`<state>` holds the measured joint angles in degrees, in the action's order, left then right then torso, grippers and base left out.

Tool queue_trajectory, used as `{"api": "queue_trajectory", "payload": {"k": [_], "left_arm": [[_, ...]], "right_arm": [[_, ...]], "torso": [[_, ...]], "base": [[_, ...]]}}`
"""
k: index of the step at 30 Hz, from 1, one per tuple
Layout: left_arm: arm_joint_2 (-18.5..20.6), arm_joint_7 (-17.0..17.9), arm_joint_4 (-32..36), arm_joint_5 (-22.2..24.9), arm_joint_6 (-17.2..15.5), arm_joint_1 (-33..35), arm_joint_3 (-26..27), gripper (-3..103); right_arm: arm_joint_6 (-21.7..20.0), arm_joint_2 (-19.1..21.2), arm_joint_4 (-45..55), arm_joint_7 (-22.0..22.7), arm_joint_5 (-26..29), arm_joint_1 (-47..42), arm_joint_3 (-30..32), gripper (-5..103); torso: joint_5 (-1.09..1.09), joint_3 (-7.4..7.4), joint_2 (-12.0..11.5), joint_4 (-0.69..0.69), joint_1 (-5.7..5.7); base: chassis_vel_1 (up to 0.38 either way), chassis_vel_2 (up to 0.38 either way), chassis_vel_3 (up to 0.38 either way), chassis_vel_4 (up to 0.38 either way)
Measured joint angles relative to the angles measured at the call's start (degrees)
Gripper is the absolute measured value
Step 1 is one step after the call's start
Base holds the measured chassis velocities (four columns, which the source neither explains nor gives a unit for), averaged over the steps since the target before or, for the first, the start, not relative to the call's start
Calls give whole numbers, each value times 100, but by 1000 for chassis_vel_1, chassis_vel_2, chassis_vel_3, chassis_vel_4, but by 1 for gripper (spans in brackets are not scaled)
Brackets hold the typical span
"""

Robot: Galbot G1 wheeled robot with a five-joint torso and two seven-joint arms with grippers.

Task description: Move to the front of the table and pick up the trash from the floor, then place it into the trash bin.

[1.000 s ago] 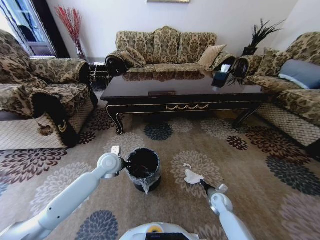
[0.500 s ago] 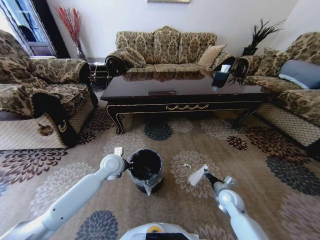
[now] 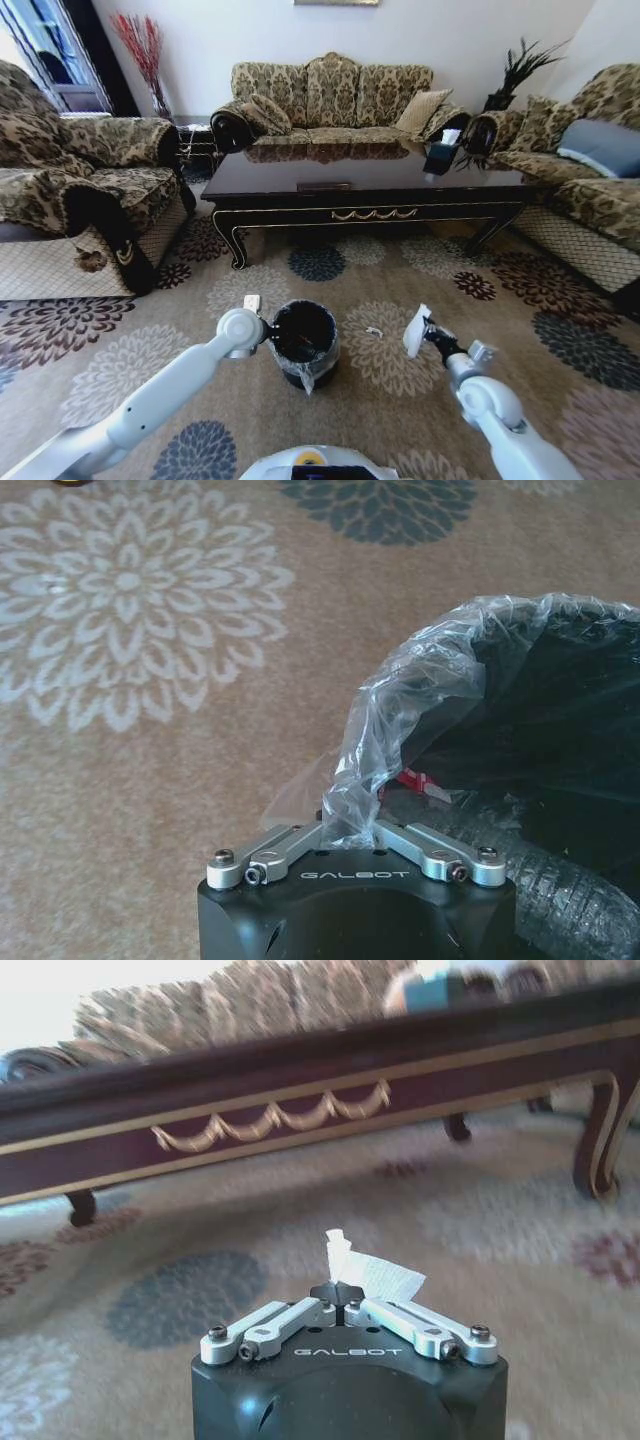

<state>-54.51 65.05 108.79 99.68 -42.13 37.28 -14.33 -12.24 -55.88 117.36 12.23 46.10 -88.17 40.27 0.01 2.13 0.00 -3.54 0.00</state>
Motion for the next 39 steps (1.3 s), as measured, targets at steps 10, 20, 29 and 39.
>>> {"api": "queue_trajectory", "payload": {"k": [10,20,29,39], "left_arm": [[-271,39,-184,-23,0,-341,-453,0],[-529,165,-421,111,0,-953,-1019,0],[-880,232,-662,144,6,-1262,-1332,0],[-1352,329,-929,191,50,-1607,-1633,0]], "right_arm": [[-100,353,1305,32,-30,-551,596,0],[-184,552,2334,26,69,-940,929,0],[-352,496,2647,24,103,-1212,926,0],[-391,503,2618,-24,63,-1435,969,0]], "torso": [[-1,0,0,-1,0],[0,0,0,0,0],[1,0,-1,0,0],[0,0,-1,-1,0]], "base": [[0,0,0,0],[0,0,0,0],[0,0,0,0],[0,0,0,0]]}}
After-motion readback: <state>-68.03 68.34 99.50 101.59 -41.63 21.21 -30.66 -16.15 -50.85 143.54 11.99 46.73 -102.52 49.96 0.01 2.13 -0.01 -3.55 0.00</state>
